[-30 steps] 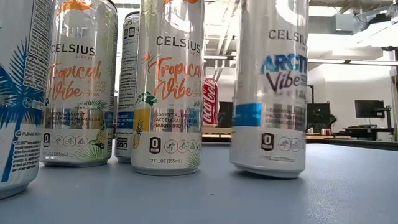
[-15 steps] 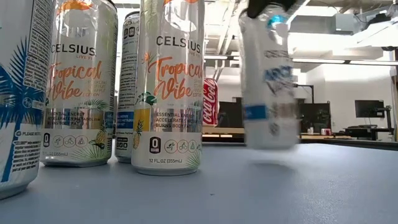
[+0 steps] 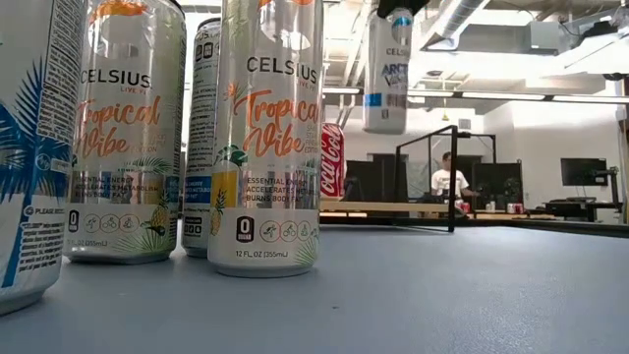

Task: Place canned beverage on shelf
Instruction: Put the middle white blue soda can on the shelf

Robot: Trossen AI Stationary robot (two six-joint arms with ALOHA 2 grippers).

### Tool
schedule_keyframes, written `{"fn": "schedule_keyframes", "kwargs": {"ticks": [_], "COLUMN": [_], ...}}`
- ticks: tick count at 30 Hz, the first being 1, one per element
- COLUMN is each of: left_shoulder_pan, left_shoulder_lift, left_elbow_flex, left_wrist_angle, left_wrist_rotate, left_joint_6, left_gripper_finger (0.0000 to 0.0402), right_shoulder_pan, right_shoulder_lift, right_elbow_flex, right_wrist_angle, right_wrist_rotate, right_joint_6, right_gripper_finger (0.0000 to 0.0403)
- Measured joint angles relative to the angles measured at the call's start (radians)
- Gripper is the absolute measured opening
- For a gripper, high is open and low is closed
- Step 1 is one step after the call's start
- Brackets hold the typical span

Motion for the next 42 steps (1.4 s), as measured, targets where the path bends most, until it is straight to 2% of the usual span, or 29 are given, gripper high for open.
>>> {"fn": "schedule_keyframes", "kwargs": {"ticks": [5, 7, 11, 16, 25, 30, 36, 42], "left_shoulder_pan": [0.0, 0.0, 0.0, 0.0, 0.0, 0.0, 0.0, 0.0], "left_shoulder_lift": [0.0, 0.0, 0.0, 0.0, 0.0, 0.0, 0.006, 0.006], "left_elbow_flex": [0.0, 0.0, 0.0, 0.0, 0.0, 0.0, 0.0, 0.0], "left_wrist_angle": [-0.002, -0.002, -0.003, -0.008, -0.008, -0.008, -0.007, -0.007], "left_wrist_rotate": [0.0, 0.001, 0.002, 0.002, -0.073, -0.099, -0.18, -0.184], "left_joint_6": [0.009, 0.019, 0.024, 0.028, -0.041, -0.074, -0.083, -0.1], "left_gripper_finger": [0.0206, 0.0206, 0.0206, 0.0206, 0.0206, 0.0206, 0.0206, 0.0206], "right_shoulder_pan": [-0.207, -0.291, -0.442, -0.578, -0.733, -0.795, -0.82, -0.84], "right_shoulder_lift": [-0.086, -0.093, -0.08, -0.014, 0.073, 0.119, 0.144, 0.141], "right_elbow_flex": [0.001, 0.0, 0.0, -0.001, 0.0, 0.0, 0.0, 0.001], "right_wrist_angle": [0.056, 0.102, 0.198, 0.282, 0.375, 0.428, 0.445, 0.456], "right_wrist_rotate": [-0.006, -0.04, -0.105, -0.197, -0.413, -0.468, -0.528, -0.564], "right_joint_6": [-0.176, -0.253, -0.393, -0.539, -0.775, -0.84, -0.898, -0.91], "right_gripper_finger": [0.0213, 0.0213, 0.0213, 0.0213, 0.0213, 0.0213, 0.0213, 0.0213]}}
